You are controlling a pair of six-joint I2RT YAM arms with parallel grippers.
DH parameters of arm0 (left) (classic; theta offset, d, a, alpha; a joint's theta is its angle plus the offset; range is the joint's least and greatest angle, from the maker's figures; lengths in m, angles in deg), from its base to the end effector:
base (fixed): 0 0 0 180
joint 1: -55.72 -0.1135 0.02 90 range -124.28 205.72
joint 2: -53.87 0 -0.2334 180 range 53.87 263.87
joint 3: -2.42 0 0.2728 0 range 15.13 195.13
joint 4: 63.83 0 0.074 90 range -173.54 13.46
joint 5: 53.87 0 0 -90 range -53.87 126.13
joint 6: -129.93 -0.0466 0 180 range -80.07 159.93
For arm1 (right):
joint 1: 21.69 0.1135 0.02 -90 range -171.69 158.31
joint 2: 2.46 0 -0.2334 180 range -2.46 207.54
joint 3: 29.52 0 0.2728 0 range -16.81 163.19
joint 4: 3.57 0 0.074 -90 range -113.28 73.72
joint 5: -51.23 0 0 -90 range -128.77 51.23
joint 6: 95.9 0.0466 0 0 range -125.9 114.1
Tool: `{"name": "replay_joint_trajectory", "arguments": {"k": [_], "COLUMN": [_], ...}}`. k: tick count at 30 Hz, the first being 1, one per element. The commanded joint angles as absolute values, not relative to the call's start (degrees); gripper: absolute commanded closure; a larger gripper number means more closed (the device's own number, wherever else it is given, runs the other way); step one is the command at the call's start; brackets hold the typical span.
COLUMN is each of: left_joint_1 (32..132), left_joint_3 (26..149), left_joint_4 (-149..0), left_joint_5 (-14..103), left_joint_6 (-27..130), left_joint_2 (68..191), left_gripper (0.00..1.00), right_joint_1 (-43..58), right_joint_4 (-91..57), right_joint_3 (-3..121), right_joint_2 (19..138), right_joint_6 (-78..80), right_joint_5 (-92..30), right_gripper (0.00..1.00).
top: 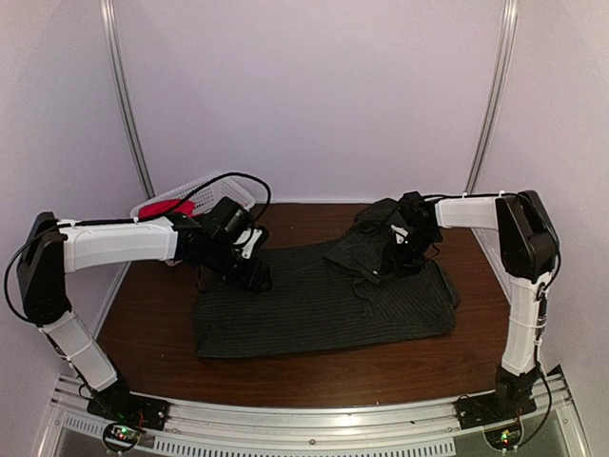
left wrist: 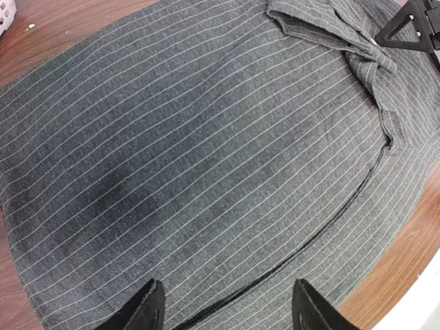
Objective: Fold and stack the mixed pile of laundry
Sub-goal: Adjust the 1/3-folded T-shirt at the center of the board.
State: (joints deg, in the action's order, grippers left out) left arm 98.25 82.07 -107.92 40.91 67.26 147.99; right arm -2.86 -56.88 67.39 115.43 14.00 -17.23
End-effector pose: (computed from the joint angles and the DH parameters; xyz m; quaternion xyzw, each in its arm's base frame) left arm 0.2654 -0.2487 0.1754 0.1384 0.9518 -0.1879 0.1990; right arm 0.3879 0.1504 0.1092 -0.0165 0.9734 0.2192 0.0653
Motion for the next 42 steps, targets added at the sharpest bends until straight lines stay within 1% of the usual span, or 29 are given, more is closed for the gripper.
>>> {"name": "replay_joint_trajectory", "arguments": {"k": [1,8,16,18,26,32,36,42], "left_joint_1": [97.9,97.86,97.89,97.86,97.83,97.81,97.73,97.45], "left_joint_3": [83.81,83.86,84.45,84.52,84.39,84.46,84.69,85.65], "left_joint_4": [-106.87,-106.86,-106.8,-106.78,-107.14,-107.22,-107.09,-106.71], "left_joint_5": [41.2,41.23,41.4,41.5,41.35,41.12,40.83,40.59], "left_joint_6": [66.84,66.85,66.75,66.84,66.73,66.73,66.66,66.44], "left_joint_2": [148.7,148.94,149.79,149.93,150.11,150.03,149.93,149.85], "left_gripper": [0.35,0.35,0.35,0.35,0.35,0.35,0.35,0.35], "right_joint_1": [-3.06,-2.66,-2.64,-2.64,-2.62,-2.62,-2.62,-2.62], "right_joint_4": [-58.72,-59.63,-59.38,-59.02,-58.56,-59.28,-59.97,-56.02], "right_joint_3": [68.56,70.36,70.81,70.68,70.91,71.42,72.64,71.63], "right_joint_2": [117.23,115.71,116.68,117.3,118.92,115.9,112.4,105.59], "right_joint_6": [12.21,10.25,10.1,10.26,10.56,11.1,12.28,17.81], "right_joint_5": [-21.95,-25.83,-24.99,-23.7,-20.96,-19.84,-16.99,-8.68], "right_gripper": [0.46,0.48,0.51,0.54,0.73,1.0,1.0,1.0]}}
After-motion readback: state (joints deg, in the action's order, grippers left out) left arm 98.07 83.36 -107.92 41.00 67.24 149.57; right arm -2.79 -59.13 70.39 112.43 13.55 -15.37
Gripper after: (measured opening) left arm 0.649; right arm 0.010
